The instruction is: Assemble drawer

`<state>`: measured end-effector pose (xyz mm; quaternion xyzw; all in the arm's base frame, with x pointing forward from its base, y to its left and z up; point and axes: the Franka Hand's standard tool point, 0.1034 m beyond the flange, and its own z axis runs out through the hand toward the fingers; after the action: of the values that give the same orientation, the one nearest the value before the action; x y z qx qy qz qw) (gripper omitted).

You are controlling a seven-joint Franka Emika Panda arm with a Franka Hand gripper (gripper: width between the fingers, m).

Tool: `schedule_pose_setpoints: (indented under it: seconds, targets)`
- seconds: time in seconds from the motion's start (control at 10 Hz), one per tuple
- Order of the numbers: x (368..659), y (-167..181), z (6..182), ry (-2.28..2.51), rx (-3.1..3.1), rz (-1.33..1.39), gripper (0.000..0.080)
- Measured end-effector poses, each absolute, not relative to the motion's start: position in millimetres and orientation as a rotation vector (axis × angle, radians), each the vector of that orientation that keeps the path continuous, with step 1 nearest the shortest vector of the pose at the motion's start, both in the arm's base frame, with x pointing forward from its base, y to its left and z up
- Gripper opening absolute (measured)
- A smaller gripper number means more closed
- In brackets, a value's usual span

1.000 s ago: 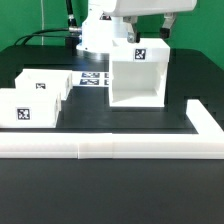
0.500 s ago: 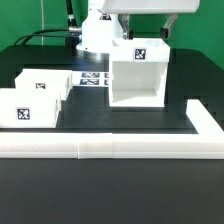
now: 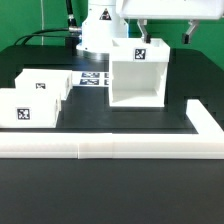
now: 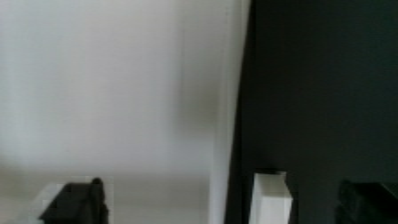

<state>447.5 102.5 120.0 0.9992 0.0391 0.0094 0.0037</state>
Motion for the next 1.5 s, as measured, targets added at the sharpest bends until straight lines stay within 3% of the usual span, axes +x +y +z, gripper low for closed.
schedule_pose_setpoints:
  seconds: [0.9,1.0,1.1,1.4,1.5]
  targets:
    - [419,103,98.6,0.058,3.156,0.045,0.0650]
    - [419,103,98.7,0.061,3.156,0.045,0.0528]
    - [419,103,98.7,0.062,3.156,0.045,0.0528]
    - [419,103,98.7,0.062,3.156,0.045,0.0081]
    - [419,103,98.6,0.062,3.156,0.045,0.0081]
